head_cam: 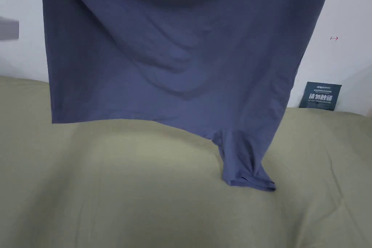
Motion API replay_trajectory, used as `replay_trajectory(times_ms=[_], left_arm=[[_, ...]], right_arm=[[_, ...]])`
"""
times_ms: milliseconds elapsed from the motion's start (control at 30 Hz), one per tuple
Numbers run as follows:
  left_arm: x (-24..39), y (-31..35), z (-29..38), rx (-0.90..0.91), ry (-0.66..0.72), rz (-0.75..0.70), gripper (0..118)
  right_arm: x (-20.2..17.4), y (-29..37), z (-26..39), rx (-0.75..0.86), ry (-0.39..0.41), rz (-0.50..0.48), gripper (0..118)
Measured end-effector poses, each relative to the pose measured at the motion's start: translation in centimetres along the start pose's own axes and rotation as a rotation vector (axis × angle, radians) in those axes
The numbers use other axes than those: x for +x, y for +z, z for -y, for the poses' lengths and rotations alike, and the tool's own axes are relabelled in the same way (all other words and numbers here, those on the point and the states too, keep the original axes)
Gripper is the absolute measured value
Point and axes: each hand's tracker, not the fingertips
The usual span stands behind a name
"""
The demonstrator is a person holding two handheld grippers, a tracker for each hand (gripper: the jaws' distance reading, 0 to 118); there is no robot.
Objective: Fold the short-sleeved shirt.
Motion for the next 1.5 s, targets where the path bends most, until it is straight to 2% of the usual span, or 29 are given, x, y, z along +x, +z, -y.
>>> replay_trajectory(times_ms=[100,200,333,400,467,633,800,933,1167,1300,1367,1500], left_arm=[[0.2,1.3,3.8,-0.065,-0.073,0.028,9],[0.2,2.7,7.6,-0.131,-0.089,0.060,9],[-0.6,4.8,11.9,-0.222,-0.033,0.107,9],[-1.3,5.9,13.9,-0.246,-0.013,0.123,9],[-1.7,7.3,15.6,-0.292,0.000,0.144,9],[-2.8,13.0,20.4,-0.347,-0.001,0.184,9],[-3.6,19.5,25.1,-0.380,0.039,0.234,9],[-3.4,23.5,28.7,-0.432,0.065,0.274,9],[-4.4,27.9,35.1,-0.495,0.023,0.322,9],[-5.6,29.1,37.9,-0.525,0.023,0.376,9],[-6.1,29.6,38.8,-0.539,0.018,0.394,9],[-6.7,30.8,40.4,-0.547,0.011,0.436,12]], right_arm=[[0.1,2.1,3.1,-0.076,0.070,-0.003,3],[0.5,4.5,6.3,-0.165,0.016,-0.064,3],[-0.2,8.1,10.2,-0.235,0.063,-0.115,3],[-0.7,10.4,11.7,-0.258,0.056,-0.139,3],[-0.9,12.4,13.0,-0.305,0.015,-0.173,3],[-1.1,17.9,16.0,-0.381,0.003,-0.209,3],[-0.2,24.2,19.9,-0.480,-0.130,-0.225,3],[0.1,29.9,23.5,-0.550,-0.185,-0.214,3],[0.9,37.0,28.8,-0.642,-0.180,-0.201,3],[2.0,39.1,31.4,-0.696,-0.227,-0.187,3],[2.4,40.0,32.5,-0.719,-0.231,-0.157,3],[2.9,41.8,34.5,-0.771,-0.244,-0.163,4]])
